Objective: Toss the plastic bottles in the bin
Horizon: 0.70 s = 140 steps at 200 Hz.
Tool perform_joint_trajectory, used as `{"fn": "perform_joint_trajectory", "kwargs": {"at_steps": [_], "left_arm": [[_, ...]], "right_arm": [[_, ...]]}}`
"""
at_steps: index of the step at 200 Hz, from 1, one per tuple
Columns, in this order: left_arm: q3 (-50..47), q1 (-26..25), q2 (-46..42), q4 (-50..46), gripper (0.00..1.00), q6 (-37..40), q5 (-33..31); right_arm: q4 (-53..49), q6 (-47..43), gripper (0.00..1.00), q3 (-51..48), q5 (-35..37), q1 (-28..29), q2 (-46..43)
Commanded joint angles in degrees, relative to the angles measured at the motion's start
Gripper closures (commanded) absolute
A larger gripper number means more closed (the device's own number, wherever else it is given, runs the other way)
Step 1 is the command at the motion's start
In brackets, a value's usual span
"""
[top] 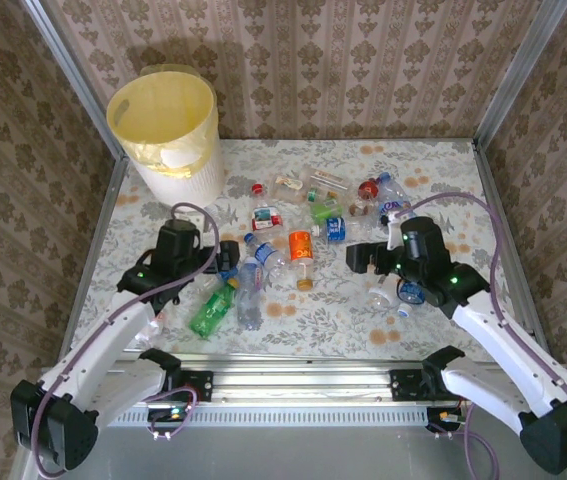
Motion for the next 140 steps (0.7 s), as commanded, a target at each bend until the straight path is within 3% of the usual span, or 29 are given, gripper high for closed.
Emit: {"fn": "perform_joint_trajectory", "kwargs": {"at_steps": [1,32,48,73,140], "left_arm": [[1.32,-1.95,-0.36,-2.63,0.00,-1.24,0.90],[2.63,-4.07,-1.95,-2.12,0.00,-1.56,1.27],[3.08,-5.04,-3.32,-1.34,0.00,-1.82,1.67],[3.96,-6.50,-5.64,-1.02,0.00,-1.50,2.05],[5.27,-7.63,-10.97,-2.91,0.00,-2.31,0.93]], "right_arm": [[-3.83,2.60,0.00,2.09,-3.93,4.22,3.58],[1.02,6.24,0.00,1.21,-3.38,10.26,11.65],[3.53,7.54,0.05,1.55,-2.83,12.22,16.92],[6.75,8.87,0.14,3.29,-3.54,14.13,24.14],[10.81,9.42,0.17,7.12,-0.99,16.56,37.25]]}}
